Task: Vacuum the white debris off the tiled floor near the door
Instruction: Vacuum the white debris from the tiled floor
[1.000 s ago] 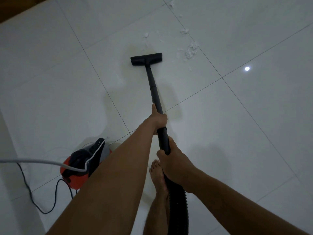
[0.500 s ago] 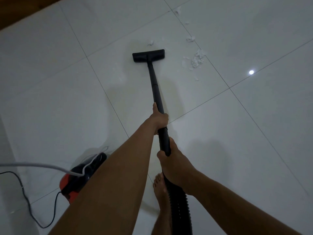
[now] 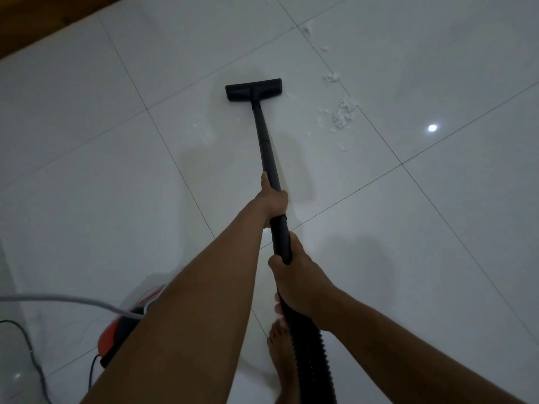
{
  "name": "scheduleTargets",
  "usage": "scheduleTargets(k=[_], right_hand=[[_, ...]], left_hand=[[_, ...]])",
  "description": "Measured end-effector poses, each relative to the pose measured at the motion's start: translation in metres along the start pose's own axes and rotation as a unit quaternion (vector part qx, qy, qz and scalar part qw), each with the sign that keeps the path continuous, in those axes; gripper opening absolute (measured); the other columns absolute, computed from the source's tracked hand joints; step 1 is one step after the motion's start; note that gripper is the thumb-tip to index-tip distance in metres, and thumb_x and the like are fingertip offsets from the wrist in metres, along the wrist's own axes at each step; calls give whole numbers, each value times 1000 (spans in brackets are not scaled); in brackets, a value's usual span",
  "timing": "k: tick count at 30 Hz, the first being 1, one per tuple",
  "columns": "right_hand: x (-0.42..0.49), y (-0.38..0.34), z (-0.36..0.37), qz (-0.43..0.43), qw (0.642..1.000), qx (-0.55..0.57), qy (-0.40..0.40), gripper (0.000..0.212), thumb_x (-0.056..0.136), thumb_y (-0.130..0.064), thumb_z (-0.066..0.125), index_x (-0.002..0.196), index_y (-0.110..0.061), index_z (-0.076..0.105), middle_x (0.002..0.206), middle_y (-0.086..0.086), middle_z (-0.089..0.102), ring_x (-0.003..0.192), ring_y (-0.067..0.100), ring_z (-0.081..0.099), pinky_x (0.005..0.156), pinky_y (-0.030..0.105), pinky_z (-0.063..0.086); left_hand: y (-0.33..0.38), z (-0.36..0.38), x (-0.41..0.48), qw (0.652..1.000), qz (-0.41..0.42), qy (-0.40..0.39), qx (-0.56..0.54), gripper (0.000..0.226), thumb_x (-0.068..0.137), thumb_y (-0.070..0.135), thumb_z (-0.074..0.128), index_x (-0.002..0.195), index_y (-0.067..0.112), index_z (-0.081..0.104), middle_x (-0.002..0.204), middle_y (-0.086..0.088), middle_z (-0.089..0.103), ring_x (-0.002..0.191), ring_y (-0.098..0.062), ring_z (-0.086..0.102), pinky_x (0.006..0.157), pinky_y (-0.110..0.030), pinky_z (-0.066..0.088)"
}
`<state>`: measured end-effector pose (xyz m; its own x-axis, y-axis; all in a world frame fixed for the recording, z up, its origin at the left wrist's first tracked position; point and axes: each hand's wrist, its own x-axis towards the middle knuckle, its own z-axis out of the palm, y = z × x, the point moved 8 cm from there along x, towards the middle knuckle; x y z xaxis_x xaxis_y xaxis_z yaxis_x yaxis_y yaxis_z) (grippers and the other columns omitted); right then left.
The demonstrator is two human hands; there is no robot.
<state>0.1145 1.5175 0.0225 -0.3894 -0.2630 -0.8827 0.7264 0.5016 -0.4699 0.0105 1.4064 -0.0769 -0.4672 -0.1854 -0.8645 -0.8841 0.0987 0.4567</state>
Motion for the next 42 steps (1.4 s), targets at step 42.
scheduleTargets(k=[42], right_hand=[[-3,-88,-38,45,999,6,-8,44,107,-26,46,146,-38,32,90,16,57,53,19,58,43,26,52]], left_hand=[[82,-23,6,1000,-19,-4,2,81,103,17,40,156,41,-17,137,-19,53,80,-21,55,56,-33,48]])
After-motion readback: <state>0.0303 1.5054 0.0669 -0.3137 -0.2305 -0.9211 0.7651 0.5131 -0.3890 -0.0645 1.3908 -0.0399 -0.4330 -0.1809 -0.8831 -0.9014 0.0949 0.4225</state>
